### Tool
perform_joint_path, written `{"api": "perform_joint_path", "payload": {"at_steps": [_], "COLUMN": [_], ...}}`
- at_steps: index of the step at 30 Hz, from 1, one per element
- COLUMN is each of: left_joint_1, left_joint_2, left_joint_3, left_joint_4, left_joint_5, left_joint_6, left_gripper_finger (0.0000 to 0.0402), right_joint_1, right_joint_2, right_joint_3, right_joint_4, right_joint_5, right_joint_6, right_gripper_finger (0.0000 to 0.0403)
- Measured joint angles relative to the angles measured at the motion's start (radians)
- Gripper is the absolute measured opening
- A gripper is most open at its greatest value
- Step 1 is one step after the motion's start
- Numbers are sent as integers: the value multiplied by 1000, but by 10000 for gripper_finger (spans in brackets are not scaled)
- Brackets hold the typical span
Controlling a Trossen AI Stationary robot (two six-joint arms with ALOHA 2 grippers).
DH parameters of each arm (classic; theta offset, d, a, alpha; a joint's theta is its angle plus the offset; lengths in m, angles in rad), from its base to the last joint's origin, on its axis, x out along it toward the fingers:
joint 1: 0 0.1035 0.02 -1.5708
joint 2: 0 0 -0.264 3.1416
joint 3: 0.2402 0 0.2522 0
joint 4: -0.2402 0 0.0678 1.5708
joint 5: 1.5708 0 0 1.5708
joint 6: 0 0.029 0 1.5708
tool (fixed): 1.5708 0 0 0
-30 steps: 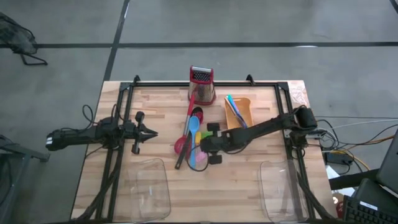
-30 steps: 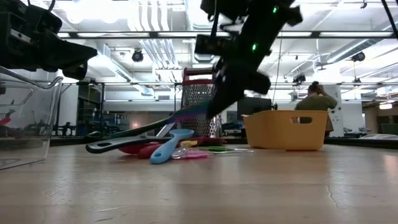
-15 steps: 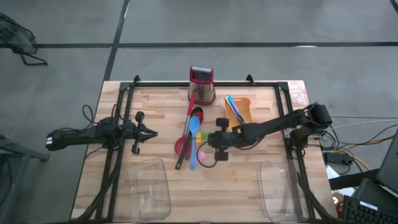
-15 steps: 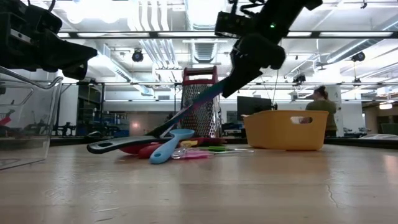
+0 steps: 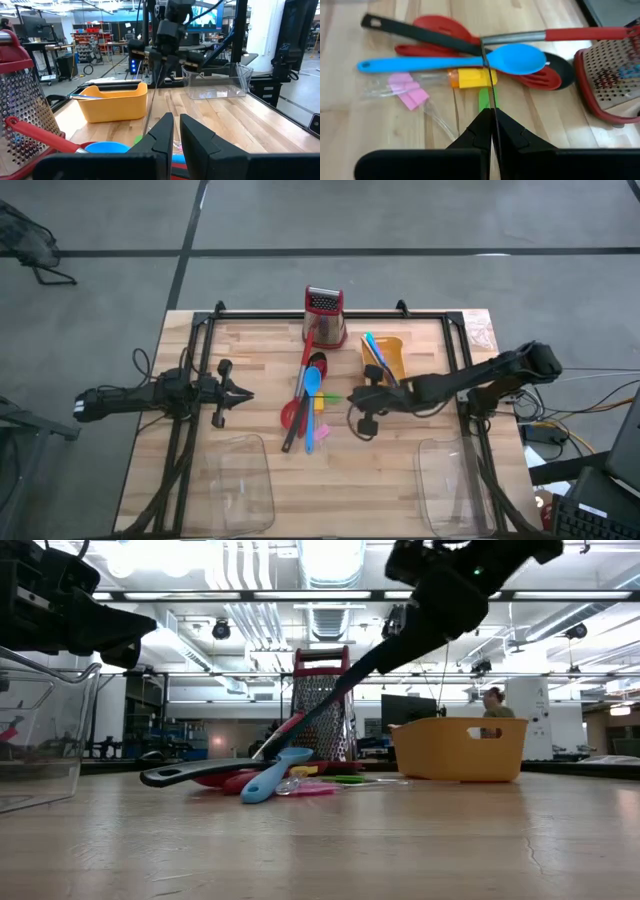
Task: Pick & Place Kitchen Items
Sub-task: Put the blue table knife into the yellow bin
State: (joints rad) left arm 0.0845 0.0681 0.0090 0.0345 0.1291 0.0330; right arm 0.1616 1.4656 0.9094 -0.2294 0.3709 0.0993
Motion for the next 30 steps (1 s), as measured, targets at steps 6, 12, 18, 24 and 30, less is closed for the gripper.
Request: {"api": "perform_joint_path", "payload": {"at_steps": [6,12,18,24,30], "left_joint_1": [0,0,0,0,0], "left_joint_2": [0,0,0,0,0], "left_joint_3": [0,0,0,0,0], "left_joint_4": [0,0,0,0,0], "left_joint_5": [0,0,0,0,0], "left_joint_6": [0,0,0,0,0], "left_gripper_finger": [39,39,39,39,39], "right_joint_1": [0,0,0,0,-3], "right_joint_2": [-90,-122,-100,-46,3], "right_joint_3": [-92,-155,-167,-164,-164], "right_joint_4": [100,176,202,283,302], "right_joint_5": [-1,11,-9,-13,-13], "right_joint_6": [10,14,26,7,3], "right_gripper_finger": [7,7,8,9,19]}}
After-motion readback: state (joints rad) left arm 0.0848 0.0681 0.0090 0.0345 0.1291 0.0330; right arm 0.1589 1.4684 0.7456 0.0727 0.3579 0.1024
